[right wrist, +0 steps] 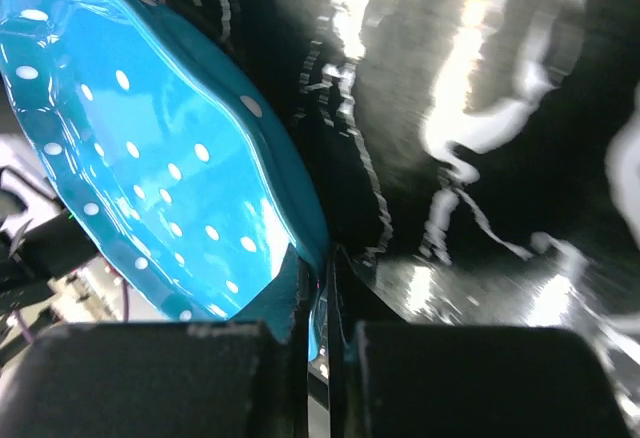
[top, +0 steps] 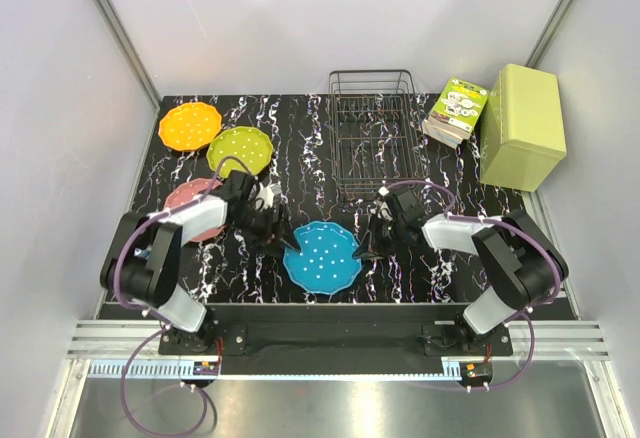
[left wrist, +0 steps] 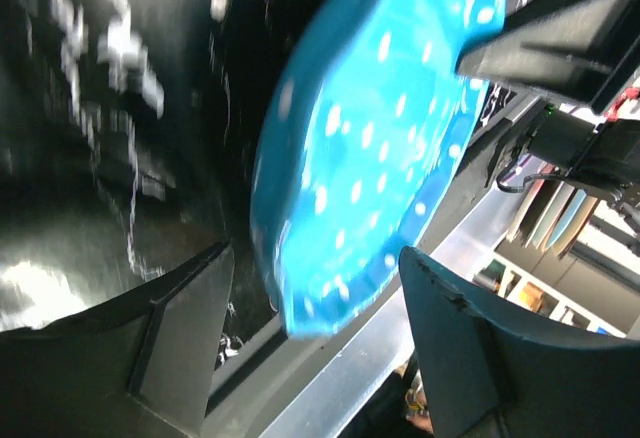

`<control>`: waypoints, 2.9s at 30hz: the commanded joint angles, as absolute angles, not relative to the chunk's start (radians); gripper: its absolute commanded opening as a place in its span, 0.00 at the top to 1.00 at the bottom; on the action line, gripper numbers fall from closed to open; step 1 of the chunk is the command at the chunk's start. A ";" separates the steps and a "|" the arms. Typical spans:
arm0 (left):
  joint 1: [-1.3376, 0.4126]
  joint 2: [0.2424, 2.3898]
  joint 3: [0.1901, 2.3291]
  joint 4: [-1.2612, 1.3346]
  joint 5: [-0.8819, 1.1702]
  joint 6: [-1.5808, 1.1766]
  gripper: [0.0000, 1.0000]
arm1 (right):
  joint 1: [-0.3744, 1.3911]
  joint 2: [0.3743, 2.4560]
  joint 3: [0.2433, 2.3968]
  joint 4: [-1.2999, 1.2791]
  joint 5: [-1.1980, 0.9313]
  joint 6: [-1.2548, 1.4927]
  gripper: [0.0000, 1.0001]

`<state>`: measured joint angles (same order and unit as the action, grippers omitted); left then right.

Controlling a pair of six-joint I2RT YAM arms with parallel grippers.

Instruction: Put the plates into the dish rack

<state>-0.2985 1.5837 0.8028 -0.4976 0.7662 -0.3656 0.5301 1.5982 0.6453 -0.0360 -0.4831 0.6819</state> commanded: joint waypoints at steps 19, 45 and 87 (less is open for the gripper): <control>-0.181 1.591 0.945 -0.530 0.753 -0.352 0.44 | 0.449 1.367 0.773 -0.350 -0.402 0.479 1.00; -0.044 1.476 1.243 -0.535 0.601 -0.241 0.43 | 0.408 1.532 1.836 -0.644 0.137 0.247 1.00; -0.044 1.344 1.040 -0.374 0.623 -0.325 0.41 | 0.367 2.140 2.250 -0.123 1.058 -0.155 1.00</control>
<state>-0.0437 1.3712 1.0370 -0.4347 0.5957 -0.3126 0.3599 2.1750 2.2047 -0.3519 0.9722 -0.1329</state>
